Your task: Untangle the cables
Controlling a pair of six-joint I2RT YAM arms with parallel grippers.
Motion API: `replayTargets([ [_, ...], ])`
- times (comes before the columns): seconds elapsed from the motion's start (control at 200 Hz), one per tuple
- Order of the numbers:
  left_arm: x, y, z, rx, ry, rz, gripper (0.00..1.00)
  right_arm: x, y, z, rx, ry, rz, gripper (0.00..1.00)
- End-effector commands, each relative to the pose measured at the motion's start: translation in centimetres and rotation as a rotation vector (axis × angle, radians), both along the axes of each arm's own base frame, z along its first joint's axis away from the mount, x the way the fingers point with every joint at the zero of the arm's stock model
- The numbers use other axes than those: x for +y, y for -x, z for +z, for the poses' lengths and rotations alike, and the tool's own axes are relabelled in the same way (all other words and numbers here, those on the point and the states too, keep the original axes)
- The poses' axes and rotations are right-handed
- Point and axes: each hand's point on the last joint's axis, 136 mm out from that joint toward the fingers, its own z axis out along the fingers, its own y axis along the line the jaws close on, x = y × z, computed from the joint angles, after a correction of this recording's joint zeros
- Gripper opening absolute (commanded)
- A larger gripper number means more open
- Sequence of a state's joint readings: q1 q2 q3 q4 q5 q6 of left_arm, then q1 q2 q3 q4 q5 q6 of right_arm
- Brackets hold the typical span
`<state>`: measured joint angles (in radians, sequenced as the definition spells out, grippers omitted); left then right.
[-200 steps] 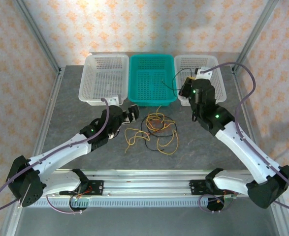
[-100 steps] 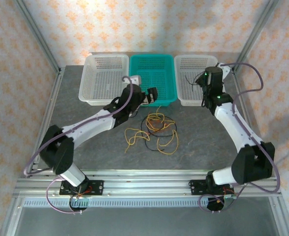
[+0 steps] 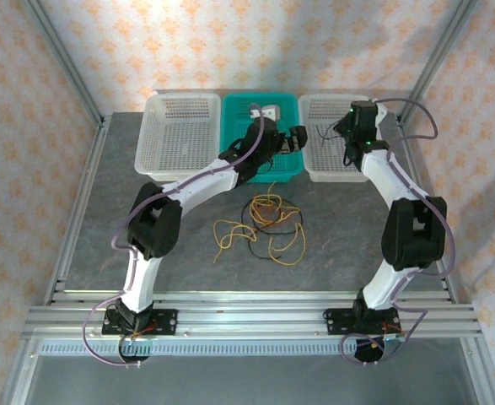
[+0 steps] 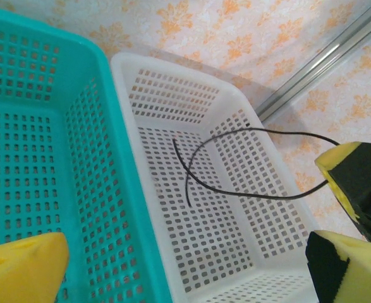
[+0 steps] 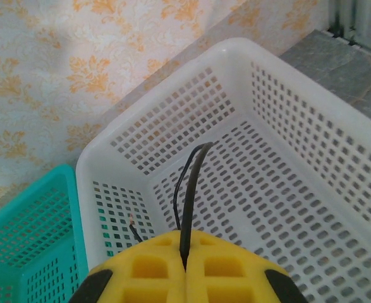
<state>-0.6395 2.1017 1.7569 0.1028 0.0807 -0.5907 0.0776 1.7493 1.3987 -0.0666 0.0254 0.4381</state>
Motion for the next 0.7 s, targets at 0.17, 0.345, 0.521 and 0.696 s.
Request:
replayTargets([
  [0.17,-2.2,-2.7,0.8,0.012,0.024,-0.013,0.98,0.9,-4.9,-2.5,0.055,-0.036,0.029,0.00],
  [0.345,-2.4,-2.9,-0.1,0.031,0.002,-0.018,0.98,0.3,-5.5,-5.5,0.151,-0.031,-0.025,0.04],
  [0.521,-1.8,-2.4,-1.6,0.065,-0.038,-0.013,0.98,-0.6,-4.7,-5.7,0.177,-0.002,-0.067,0.24],
  [0.696,-1.7,-1.1,-1.1,0.050,-0.083,-0.036,0.98,-1.0,-3.3,-2.8,0.127,0.042,-0.070,0.35],
])
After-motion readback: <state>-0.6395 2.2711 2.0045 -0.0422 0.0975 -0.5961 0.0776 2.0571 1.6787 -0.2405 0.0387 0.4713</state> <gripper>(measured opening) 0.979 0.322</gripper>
